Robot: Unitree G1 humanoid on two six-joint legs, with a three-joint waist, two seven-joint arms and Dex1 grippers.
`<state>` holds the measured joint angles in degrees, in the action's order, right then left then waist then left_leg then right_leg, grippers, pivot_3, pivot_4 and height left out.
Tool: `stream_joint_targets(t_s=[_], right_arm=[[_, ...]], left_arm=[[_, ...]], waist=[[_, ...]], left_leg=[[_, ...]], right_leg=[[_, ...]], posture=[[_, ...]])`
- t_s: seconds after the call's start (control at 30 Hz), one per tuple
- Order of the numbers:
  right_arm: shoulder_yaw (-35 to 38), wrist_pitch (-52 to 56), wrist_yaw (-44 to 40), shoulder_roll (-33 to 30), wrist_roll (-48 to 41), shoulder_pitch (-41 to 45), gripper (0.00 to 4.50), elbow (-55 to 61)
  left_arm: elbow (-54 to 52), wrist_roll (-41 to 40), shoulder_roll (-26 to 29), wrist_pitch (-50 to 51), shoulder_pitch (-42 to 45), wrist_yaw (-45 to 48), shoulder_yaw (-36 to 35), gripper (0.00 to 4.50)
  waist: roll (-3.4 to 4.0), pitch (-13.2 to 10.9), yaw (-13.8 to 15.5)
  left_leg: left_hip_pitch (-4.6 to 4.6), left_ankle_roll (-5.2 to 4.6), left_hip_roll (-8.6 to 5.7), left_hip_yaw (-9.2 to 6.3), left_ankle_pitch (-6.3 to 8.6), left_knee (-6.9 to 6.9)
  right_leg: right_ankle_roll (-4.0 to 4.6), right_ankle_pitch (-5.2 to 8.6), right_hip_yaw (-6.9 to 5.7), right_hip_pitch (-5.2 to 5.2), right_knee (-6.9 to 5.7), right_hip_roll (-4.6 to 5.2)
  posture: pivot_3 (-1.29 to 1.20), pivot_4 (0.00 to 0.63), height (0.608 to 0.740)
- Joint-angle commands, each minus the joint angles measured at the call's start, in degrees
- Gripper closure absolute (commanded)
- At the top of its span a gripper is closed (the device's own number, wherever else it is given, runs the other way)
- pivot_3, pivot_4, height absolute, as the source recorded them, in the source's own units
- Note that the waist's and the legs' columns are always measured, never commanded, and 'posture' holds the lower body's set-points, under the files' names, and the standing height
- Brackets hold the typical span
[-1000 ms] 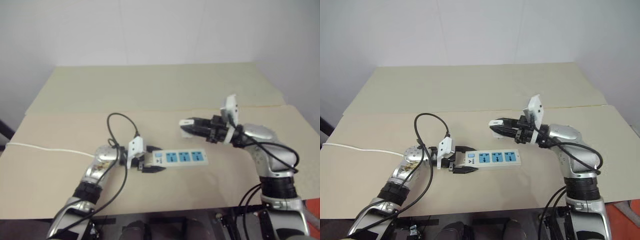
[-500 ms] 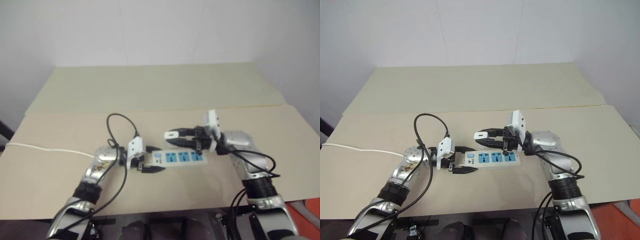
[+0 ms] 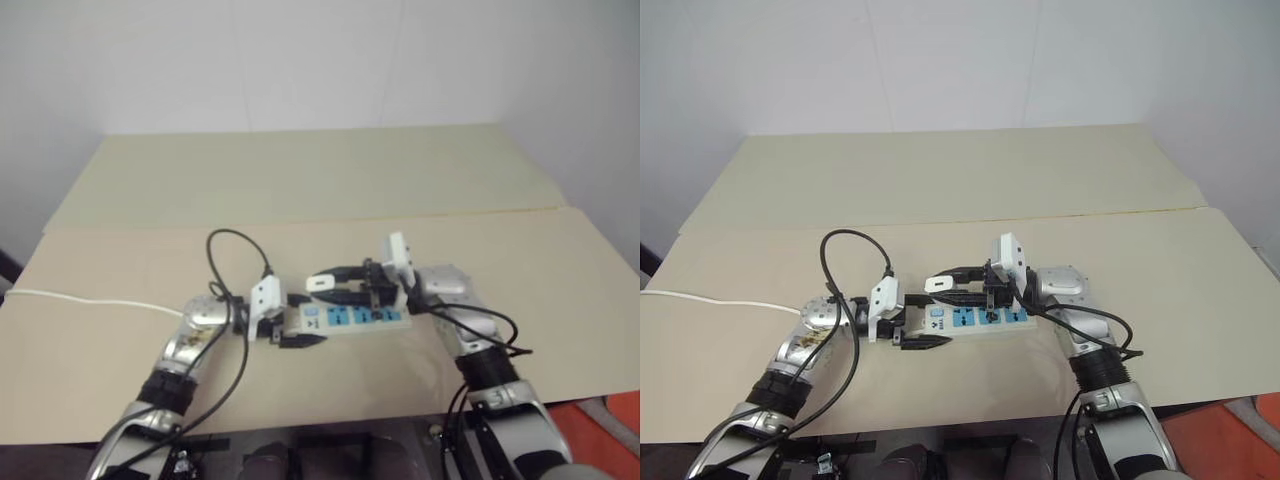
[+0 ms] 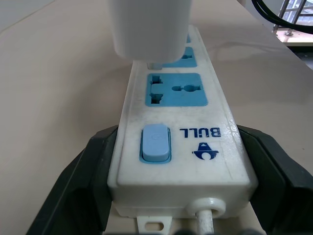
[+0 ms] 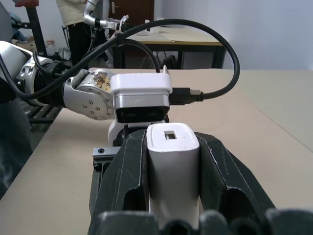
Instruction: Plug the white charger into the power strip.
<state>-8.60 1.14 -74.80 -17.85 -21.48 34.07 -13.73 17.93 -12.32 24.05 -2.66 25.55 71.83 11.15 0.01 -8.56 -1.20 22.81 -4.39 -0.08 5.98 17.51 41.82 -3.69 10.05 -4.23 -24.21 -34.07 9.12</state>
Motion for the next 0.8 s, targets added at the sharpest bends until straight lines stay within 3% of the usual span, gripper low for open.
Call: stream_joint_targets(t_s=[0.03,0.8], right_arm=[[0.59,-1.46,-0.86,-0.11,-0.57,0.63,3.39,-0.13],[0.01,-8.16,-2.79,-0.59,3.41,-0.05,3.39,-11.52]], left_arm=[[-0.41,0.94,1.32,0.73,-1.44,-0.05,0.63,1.23],[-2.17,0.23,3.02,1.45,-2.14,-0.60,0.45,1.23]], waist=[[0.00,0.00,-0.02],[0.00,0.00,-0.94]], left_leg=[[0.00,0.00,0.00,0.00,0.00,0.00],[-0.19,0.03,0.03,0.04,-0.01,-0.05]], right_leg=[[0.00,0.00,0.00,0.00,0.00,0.00],[0.04,0.02,0.08,0.10,-0.03,0.00]], posture=[[0.00,0.150,0.740],[0.00,0.150,0.740]])
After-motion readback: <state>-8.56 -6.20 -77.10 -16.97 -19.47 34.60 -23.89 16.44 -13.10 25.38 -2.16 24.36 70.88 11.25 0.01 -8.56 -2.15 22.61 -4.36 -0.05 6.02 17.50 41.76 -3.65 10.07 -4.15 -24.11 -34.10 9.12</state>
